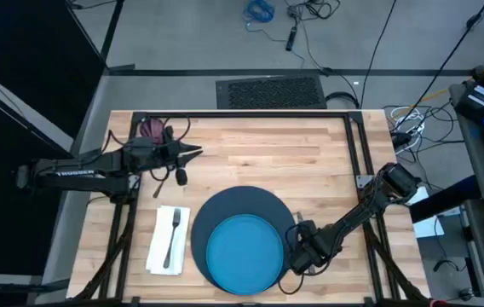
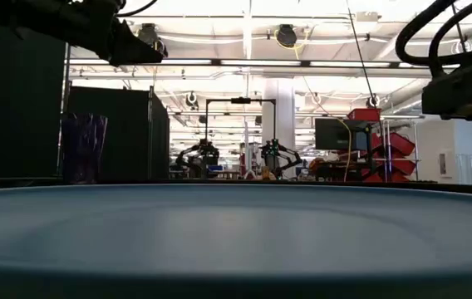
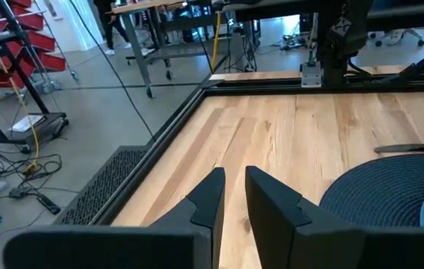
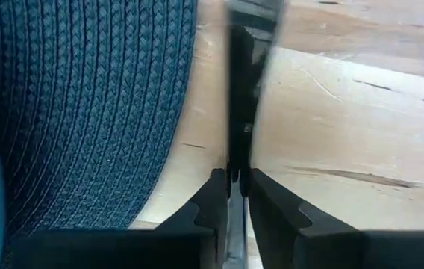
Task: Set table place
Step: Move the table knife to the right of the table mat
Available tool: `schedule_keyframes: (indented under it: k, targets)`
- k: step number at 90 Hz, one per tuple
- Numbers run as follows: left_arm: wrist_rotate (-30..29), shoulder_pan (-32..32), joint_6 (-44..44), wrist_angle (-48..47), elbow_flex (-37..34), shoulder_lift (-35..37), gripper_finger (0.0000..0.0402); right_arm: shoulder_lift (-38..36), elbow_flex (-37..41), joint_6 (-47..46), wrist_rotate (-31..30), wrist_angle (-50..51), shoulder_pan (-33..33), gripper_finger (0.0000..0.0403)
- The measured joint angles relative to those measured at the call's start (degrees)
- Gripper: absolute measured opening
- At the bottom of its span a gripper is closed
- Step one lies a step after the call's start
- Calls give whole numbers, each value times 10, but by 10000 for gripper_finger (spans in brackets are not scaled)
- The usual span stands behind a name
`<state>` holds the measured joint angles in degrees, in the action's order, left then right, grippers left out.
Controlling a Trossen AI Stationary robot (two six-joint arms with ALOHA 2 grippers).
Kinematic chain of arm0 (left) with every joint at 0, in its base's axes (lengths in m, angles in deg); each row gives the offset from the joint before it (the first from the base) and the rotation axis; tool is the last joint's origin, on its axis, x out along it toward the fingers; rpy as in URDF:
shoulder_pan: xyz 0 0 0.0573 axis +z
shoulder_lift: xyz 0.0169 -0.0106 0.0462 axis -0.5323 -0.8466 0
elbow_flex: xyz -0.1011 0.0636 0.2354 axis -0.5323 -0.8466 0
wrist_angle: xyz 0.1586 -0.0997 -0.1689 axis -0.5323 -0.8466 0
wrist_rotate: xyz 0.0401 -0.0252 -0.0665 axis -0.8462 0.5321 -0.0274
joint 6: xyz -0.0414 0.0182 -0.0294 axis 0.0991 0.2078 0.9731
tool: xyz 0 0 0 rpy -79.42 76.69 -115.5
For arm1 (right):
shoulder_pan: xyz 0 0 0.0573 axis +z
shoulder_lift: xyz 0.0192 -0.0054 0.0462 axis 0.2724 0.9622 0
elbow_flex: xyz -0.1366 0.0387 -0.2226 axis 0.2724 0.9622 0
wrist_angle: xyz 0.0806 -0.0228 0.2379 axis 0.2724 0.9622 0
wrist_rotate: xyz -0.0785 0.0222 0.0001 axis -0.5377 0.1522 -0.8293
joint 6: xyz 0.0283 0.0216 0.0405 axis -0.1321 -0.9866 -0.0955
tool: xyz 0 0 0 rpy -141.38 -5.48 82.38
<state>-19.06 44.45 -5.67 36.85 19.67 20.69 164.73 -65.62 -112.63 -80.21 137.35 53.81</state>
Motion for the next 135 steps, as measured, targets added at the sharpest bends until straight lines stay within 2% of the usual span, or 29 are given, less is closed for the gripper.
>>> schedule_keyframes:
  k: [10, 32, 74, 135]
  targets:
    - [0, 0, 0, 0, 0, 0, 42, 0, 0, -2, 0, 0, 0, 24]
    - [0, 0, 0, 0, 0, 0, 42, 0, 0, -22, 0, -1, 0, 41]
    - [0, 0, 0, 0, 0, 0, 42, 1, 0, -67, 0, -2, 0, 33]
    - [0, 0, 0, 0, 0, 0, 42, 1, 0, -55, 1, -2, 0, 42]
